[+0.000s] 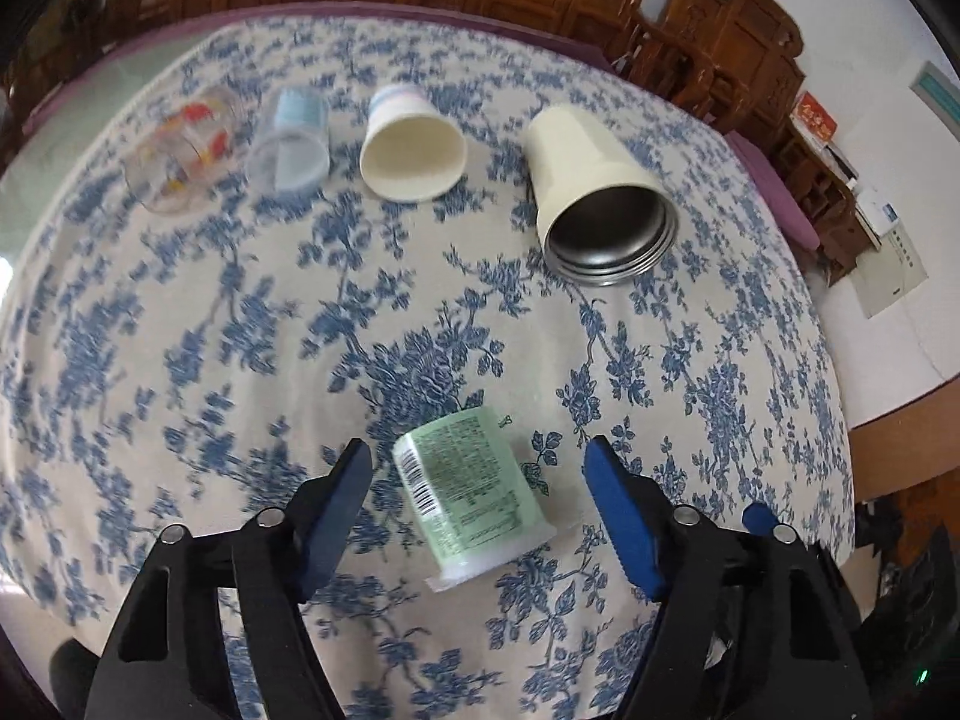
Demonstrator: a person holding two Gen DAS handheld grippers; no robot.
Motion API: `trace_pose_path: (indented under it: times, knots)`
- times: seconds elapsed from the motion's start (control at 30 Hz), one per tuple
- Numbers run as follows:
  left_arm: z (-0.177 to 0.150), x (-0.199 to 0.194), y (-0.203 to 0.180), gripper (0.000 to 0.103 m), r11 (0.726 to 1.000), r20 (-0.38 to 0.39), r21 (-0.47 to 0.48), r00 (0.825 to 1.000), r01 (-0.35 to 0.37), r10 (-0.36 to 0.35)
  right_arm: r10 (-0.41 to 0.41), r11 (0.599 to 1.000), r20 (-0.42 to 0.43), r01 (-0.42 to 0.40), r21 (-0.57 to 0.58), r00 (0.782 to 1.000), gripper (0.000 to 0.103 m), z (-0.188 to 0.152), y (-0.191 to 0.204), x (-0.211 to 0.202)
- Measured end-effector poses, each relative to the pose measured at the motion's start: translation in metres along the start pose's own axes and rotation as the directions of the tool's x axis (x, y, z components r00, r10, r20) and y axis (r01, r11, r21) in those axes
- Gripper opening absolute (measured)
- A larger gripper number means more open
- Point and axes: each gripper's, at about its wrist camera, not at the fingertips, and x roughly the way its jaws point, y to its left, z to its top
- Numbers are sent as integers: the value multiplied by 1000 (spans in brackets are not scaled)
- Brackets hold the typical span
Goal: Flip cup upside down
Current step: 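Grasp the green cup with the left gripper while the right gripper releases it, then rotate the green cup in the left gripper and set it down rim-first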
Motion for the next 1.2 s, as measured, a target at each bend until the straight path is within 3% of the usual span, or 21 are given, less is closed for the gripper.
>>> trace_pose_path:
  times: [0.37, 0.5, 0.6, 0.7, 0.73, 0.87, 1.2]
  knots:
    - [6, 27, 3, 65, 998, -105, -57, 994, -27, 21, 30, 999, -1, -30, -38, 1000, 66, -1, 17, 3]
    - [10, 35, 2, 65, 997, -151, -79, 989, -6, -6, 32, 999, -5, -32, -26, 999, 66, -2, 15, 3]
    - [13, 40, -2, 65, 998, -161, -58, 987, -35, 25, 33, 999, -6, -33, -18, 999, 66, -2, 12, 4]
    - [15, 47, -4, 48, 997, -168, -46, 984, -58, 50, 36, 999, -7, -36, -16, 999, 66, -2, 11, 5]
    - [16, 48, -3, 48, 997, -171, -45, 984, -58, 50, 36, 999, -8, -36, -18, 999, 66, -2, 12, 5]
    - [22, 45, -8, 48, 998, -137, -10, 989, -61, 59, 39, 999, -12, -39, -19, 999, 66, -3, 11, 6]
    - [43, 30, -7, 48, 990, 32, 96, 995, -100, 97, 45, 999, -25, -45, -9, 999, 66, -4, 10, 12]
